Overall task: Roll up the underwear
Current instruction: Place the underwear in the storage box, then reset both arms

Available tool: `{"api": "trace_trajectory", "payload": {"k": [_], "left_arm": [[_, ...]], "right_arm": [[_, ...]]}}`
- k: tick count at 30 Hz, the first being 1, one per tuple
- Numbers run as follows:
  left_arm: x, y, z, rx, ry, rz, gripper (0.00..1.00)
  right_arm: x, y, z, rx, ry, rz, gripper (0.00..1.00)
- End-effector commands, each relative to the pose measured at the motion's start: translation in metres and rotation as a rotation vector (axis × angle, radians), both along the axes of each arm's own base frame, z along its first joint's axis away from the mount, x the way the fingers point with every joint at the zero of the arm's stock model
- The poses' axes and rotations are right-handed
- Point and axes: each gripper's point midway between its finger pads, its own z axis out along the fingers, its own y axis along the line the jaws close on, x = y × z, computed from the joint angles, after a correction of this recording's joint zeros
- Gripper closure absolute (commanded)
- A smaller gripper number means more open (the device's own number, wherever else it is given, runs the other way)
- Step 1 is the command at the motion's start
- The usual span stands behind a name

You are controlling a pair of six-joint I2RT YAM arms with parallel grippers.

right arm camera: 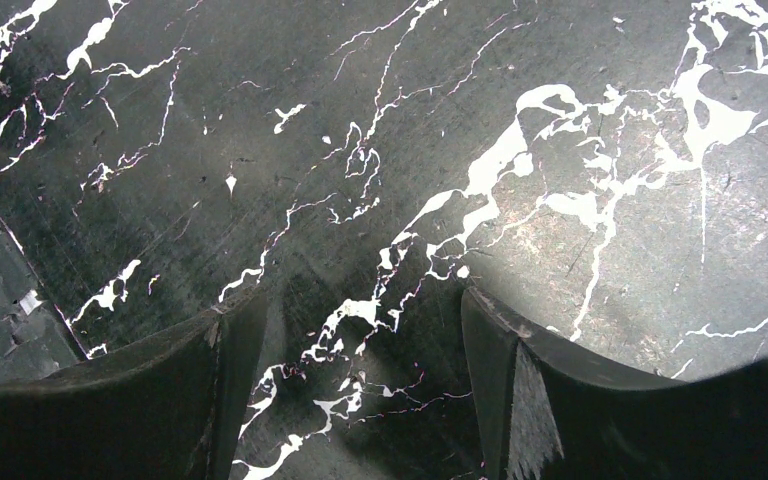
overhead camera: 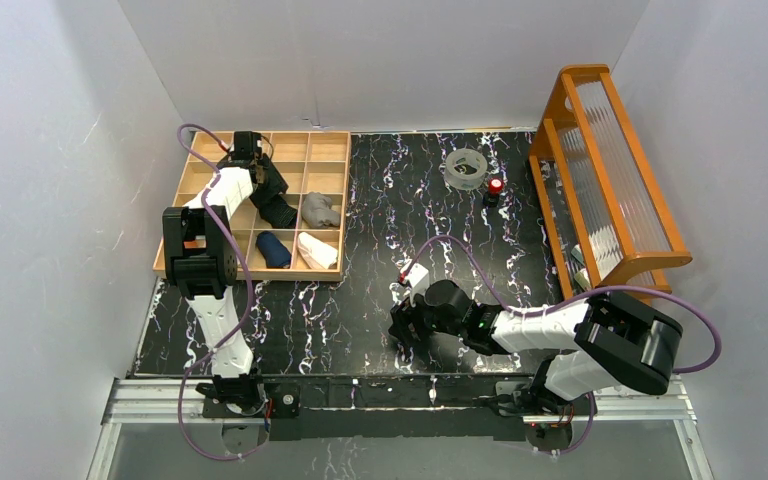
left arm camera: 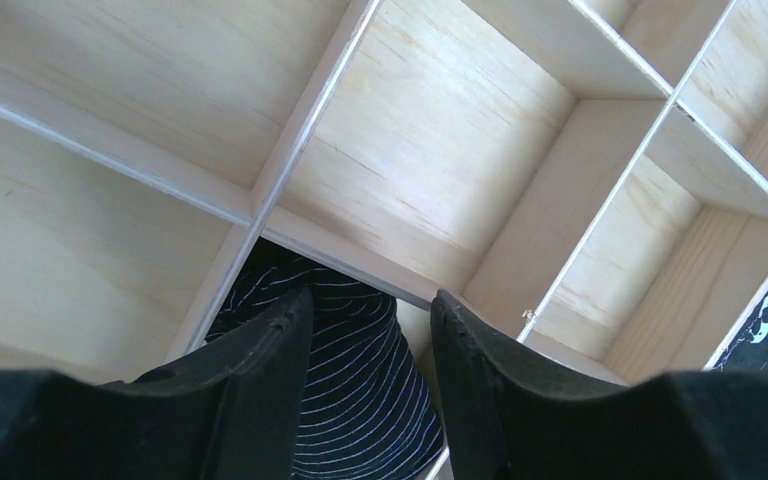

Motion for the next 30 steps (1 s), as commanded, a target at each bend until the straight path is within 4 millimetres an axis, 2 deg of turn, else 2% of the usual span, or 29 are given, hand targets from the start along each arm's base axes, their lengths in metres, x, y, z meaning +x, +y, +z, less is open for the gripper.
{"api": "trace_trajectory", "payload": {"k": [1, 4, 5, 8, 9, 12, 13, 15, 20, 22, 24, 25, 30], "left_arm": [[-0.016, 0.005, -0.004, 0.032, 0.046, -0.021, 0.55], [-0.010, 0.003, 0.011, 0.022, 0.009, -0.023, 0.57], [-0.007, 0.001, 0.020, 0.011, -0.013, -0.027, 0.54], [0.004, -0.009, 0.061, -0.027, -0.119, -0.066, 0.42], [0.007, -0.026, 0.077, -0.022, -0.154, -0.112, 0.37], [0.003, -0.043, 0.125, 0.077, -0.251, -0.176, 0.10], [-0.001, -0.049, 0.138, 0.098, -0.278, -0.194, 0.03], [-0.012, -0.064, 0.157, 0.118, -0.317, -0.231, 0.02], [-0.056, -0.093, 0.169, 0.120, -0.353, -0.295, 0.02], [-0.073, -0.096, 0.170, 0.102, -0.371, -0.282, 0.02], [-0.092, -0.095, 0.166, 0.103, -0.371, -0.297, 0.02], [-0.103, -0.092, 0.176, 0.110, -0.399, -0.304, 0.02], [-0.150, -0.071, 0.181, 0.155, -0.435, -0.288, 0.02]], "right_arm": [[-0.006, -0.014, -0.018, -0.086, 0.047, -0.008, 0.21], [-0.006, -0.014, -0.018, -0.085, 0.046, -0.008, 0.22], [-0.005, -0.014, -0.017, -0.087, 0.044, -0.010, 0.21], [0.005, -0.015, -0.006, -0.065, 0.021, -0.070, 0.21], [0.011, -0.016, 0.001, -0.045, 0.006, -0.101, 0.20], [0.032, -0.018, 0.027, 0.004, -0.023, -0.200, 0.15], [0.038, -0.017, 0.036, 0.019, -0.015, -0.208, 0.14], [0.055, -0.018, 0.052, 0.052, 0.010, -0.228, 0.14], [0.119, -0.041, 0.098, 0.111, 0.057, -0.327, 0.12], [0.149, -0.053, 0.122, 0.151, 0.076, -0.366, 0.11], [0.176, -0.067, 0.145, 0.180, 0.098, -0.405, 0.09], [0.192, -0.079, 0.160, 0.190, 0.110, -0.438, 0.06], [0.248, -0.122, 0.202, 0.154, 0.077, -0.565, 0.02]]}}
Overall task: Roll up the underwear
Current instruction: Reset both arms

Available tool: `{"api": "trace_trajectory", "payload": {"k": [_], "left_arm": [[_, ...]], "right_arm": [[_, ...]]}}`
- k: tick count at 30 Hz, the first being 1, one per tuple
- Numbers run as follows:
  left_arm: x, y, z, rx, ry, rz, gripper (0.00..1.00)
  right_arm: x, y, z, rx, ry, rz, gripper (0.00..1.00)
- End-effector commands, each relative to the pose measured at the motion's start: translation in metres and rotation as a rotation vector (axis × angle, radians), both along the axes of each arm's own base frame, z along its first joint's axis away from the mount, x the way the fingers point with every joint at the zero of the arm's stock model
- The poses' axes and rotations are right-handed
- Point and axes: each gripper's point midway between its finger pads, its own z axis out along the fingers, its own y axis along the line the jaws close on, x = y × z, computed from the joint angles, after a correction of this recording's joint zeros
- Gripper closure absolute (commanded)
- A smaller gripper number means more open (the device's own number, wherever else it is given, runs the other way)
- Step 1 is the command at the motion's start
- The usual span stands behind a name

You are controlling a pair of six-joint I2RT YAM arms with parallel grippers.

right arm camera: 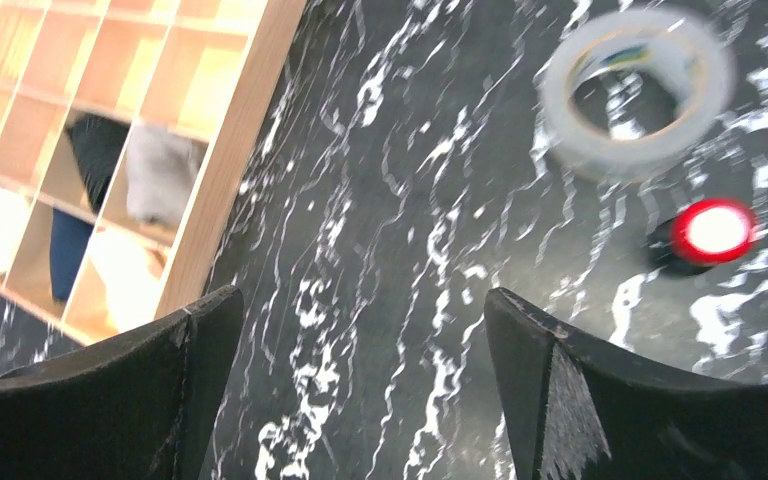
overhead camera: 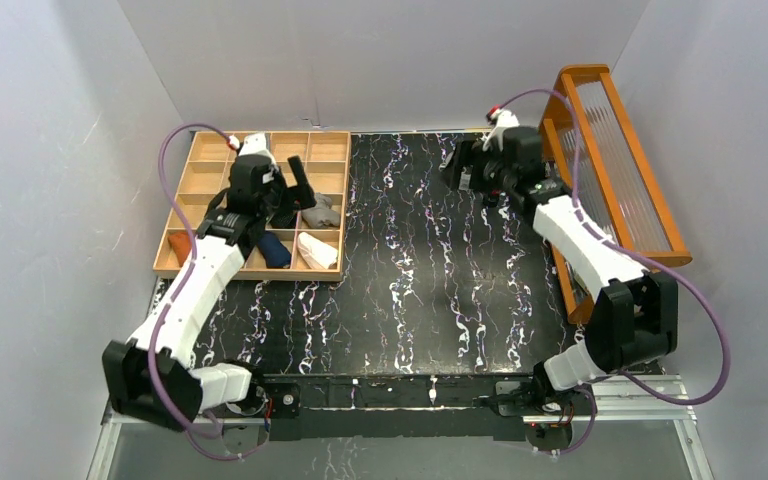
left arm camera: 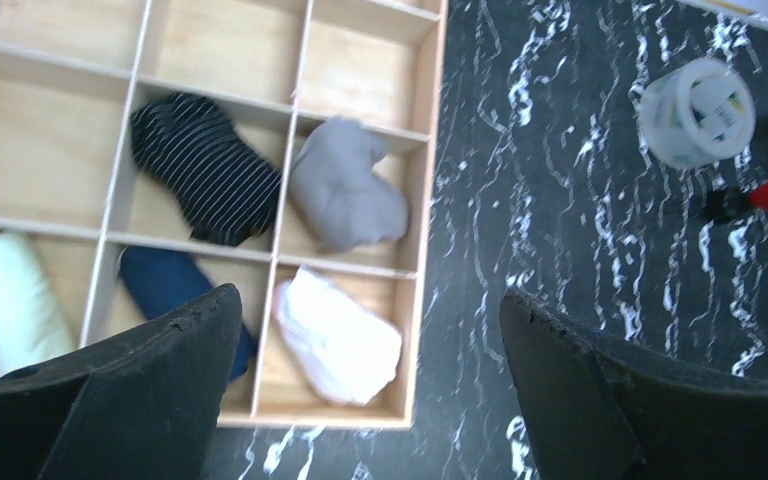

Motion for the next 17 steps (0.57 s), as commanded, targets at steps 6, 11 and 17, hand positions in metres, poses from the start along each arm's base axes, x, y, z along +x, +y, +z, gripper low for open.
{"api": "trace_trajectory", "payload": {"k": [6, 11, 17], "left_arm": [[-0.066, 0.038, 0.006, 0.085, -0.021, 0.065, 0.02], [-0.069, 0.041, 0.008, 0.106, -0.007, 0.064, 0.02], [-0.064, 0.042, 0.009, 0.097, -0.001, 0.090, 0.02]], "right_arm": [[0.021, -0.041, 0.060, 0.001, -0.029, -0.085, 0.01], [-0.006, -0.035, 0.079, 0.089, -0.131, -0.036, 0.01], [-0.010, -0.045, 0.084, 0.061, -0.152, -0.073, 0.01]]}}
